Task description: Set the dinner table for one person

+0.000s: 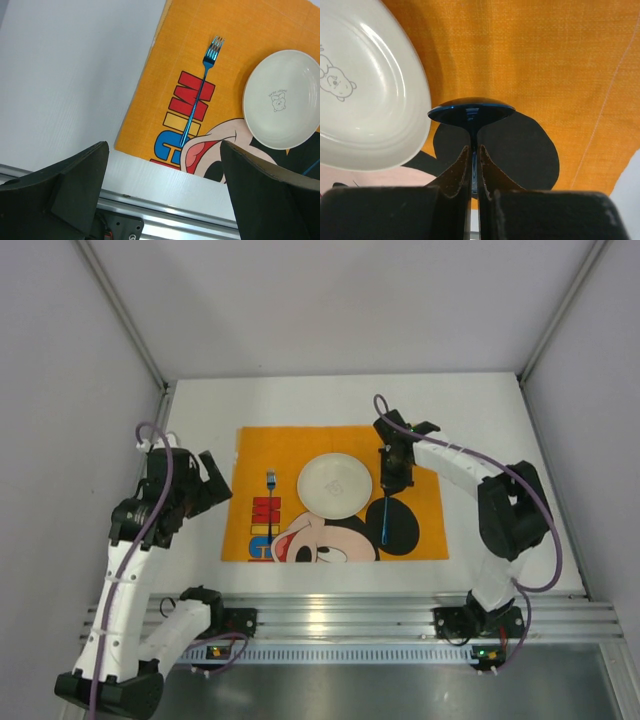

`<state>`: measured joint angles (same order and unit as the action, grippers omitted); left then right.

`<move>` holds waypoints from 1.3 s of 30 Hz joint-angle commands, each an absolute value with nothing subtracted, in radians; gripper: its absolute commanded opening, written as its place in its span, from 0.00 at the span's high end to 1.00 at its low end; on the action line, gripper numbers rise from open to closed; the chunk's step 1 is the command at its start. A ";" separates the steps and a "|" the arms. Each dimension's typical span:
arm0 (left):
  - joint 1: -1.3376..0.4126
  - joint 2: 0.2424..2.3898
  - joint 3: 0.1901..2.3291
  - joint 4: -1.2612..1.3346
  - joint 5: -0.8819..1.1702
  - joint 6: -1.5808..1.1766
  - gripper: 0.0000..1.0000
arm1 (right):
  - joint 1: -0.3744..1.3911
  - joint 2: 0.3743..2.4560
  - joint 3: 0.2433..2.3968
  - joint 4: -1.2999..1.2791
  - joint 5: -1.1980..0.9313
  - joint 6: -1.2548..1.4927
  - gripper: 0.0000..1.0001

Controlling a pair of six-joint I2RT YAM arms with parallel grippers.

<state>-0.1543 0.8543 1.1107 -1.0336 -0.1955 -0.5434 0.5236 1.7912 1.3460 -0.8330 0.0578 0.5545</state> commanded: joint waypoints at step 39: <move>-0.156 0.893 0.834 -0.121 -0.373 -0.183 0.01 | 0.678 0.853 0.941 -0.407 0.397 0.492 0.00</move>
<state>-0.1543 0.9371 0.9970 -0.5556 -0.3378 -0.3401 0.6762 0.8932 1.1194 -0.5255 0.2287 0.4732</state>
